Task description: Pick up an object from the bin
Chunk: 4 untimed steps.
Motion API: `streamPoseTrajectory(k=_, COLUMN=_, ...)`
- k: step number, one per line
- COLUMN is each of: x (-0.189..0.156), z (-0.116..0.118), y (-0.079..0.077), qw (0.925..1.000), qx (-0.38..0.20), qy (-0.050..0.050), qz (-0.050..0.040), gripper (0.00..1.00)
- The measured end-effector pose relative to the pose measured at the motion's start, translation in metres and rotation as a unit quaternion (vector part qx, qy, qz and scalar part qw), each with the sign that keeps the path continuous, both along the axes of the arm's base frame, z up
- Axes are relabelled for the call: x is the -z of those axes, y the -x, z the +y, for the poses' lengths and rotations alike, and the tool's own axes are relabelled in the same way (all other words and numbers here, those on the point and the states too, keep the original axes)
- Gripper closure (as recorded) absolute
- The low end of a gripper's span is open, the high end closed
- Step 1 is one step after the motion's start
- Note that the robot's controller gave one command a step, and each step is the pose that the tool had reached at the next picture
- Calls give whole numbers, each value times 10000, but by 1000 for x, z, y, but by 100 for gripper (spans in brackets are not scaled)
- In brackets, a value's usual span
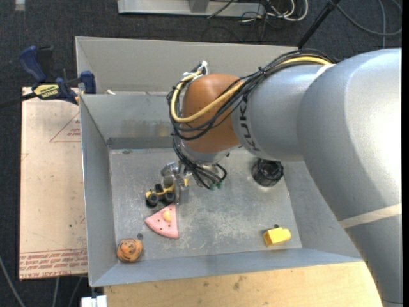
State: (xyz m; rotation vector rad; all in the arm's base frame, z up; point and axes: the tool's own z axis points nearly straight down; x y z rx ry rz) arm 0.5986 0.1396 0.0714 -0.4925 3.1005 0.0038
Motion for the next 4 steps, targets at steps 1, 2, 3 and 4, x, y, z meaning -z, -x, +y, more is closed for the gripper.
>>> streamPoseTrajectory(k=1, x=0, z=0, y=0, qw=10000, qx=1, qy=-1, qz=0, gripper=100)
streamPoseTrajectory(k=2, x=0, z=0, y=0, qw=10000, qx=1, qy=-1, qz=0, gripper=100)
streamPoseTrajectory(k=3, x=2, z=-27, y=78, qw=9984, qx=-569, qy=9, qz=11, gripper=100)
streamPoseTrajectory(k=4, x=1, z=-27, y=78, qw=9984, qx=-569, qy=8, qz=10, gripper=100)
